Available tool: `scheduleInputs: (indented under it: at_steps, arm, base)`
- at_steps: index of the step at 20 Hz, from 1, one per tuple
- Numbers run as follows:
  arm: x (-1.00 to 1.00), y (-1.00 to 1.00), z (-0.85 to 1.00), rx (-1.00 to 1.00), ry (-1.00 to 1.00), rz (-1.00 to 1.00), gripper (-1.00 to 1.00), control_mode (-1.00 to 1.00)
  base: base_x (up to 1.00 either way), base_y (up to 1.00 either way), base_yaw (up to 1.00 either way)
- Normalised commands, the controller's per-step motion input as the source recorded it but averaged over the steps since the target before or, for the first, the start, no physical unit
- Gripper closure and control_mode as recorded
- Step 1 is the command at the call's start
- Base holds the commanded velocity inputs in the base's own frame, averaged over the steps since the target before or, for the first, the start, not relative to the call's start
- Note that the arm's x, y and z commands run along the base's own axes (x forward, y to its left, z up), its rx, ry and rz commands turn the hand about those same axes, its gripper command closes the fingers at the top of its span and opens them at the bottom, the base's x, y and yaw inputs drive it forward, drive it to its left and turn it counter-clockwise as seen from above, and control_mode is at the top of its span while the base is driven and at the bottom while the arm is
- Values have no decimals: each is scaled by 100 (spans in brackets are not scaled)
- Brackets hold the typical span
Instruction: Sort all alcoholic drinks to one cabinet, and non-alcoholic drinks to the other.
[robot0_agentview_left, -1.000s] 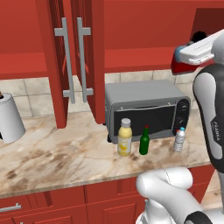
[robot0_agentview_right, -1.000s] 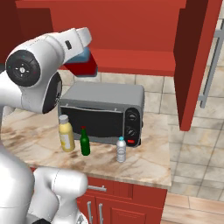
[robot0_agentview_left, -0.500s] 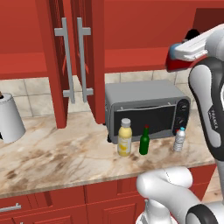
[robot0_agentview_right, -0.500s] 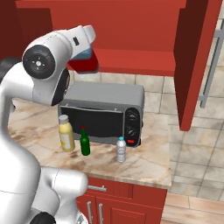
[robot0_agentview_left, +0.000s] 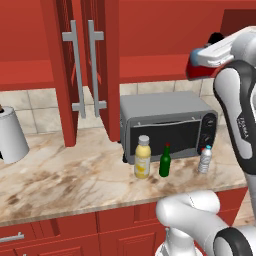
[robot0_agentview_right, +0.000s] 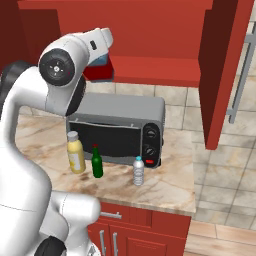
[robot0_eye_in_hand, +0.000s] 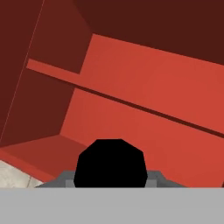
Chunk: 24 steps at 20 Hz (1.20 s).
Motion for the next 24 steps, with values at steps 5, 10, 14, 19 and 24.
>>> scheduleInputs:
  at_steps: [5,10,14,19,24]
  arm:
    - [33,0,0,1,0,0,100,-100]
    - [30,0,0,1,0,0,100,-100]
    - [29,0,0,3,0,0,100,-100]
    - [29,0,0,3,0,0,100,-100]
    - [31,0,0,4,0,0,100,-100]
  base:
    - [0,0,0]
    - [0,0,0]
    - [0,0,0]
    - [0,0,0]
    - [0,0,0]
